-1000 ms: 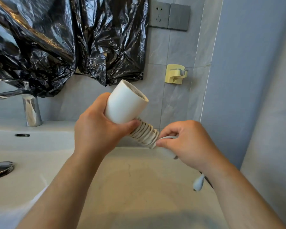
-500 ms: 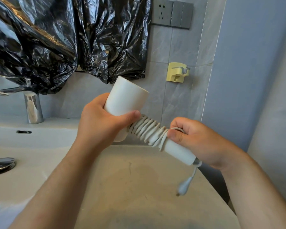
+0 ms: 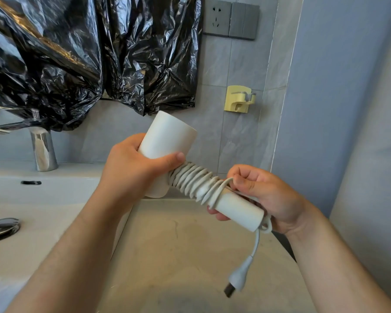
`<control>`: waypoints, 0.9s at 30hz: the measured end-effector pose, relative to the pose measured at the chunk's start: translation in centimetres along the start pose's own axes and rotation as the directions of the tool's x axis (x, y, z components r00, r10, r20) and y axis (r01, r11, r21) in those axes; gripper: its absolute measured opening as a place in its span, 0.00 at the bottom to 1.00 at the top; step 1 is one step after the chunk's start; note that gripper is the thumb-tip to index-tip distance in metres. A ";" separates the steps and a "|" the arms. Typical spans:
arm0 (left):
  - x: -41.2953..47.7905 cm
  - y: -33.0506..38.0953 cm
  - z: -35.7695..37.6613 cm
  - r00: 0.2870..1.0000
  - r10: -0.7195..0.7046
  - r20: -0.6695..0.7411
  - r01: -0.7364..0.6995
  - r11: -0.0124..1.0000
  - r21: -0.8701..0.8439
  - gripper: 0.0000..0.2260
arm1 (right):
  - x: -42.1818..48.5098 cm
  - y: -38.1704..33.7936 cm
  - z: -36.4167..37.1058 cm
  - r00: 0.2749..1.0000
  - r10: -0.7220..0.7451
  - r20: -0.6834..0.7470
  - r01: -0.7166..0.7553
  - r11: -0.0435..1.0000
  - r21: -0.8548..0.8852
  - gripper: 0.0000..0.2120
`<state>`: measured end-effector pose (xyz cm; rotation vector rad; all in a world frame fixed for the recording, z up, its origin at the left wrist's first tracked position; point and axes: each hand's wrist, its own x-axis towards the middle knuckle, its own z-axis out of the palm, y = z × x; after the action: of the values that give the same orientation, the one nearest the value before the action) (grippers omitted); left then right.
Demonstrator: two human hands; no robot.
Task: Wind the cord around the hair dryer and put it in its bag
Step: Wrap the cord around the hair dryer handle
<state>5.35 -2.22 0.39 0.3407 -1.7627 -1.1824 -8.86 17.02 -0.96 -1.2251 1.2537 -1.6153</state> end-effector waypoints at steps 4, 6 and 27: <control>0.2 -0.5 -0.2 0.996 -0.072 0.048 0.078 0.988 -0.134 0.17 | -0.1 0.1 0.0 1.000 -0.014 0.009 0.012 0.982 0.191 0.17; 0.2 -0.7 0.1 0.994 -0.094 0.056 0.102 0.980 -0.168 0.19 | 0.0 0.2 0.0 0.999 -0.027 -0.035 0.034 0.979 0.202 0.20; -0.9 -2.1 3.8 0.979 -0.095 -0.182 0.043 0.962 -0.268 0.40 | 2.4 -0.1 1.6 0.742 -0.161 -0.651 0.307 0.944 0.117 0.08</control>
<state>2.13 -0.47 -2.15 0.3481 -1.4153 -1.3680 -7.92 14.38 -0.23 -0.7239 1.2871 -2.4236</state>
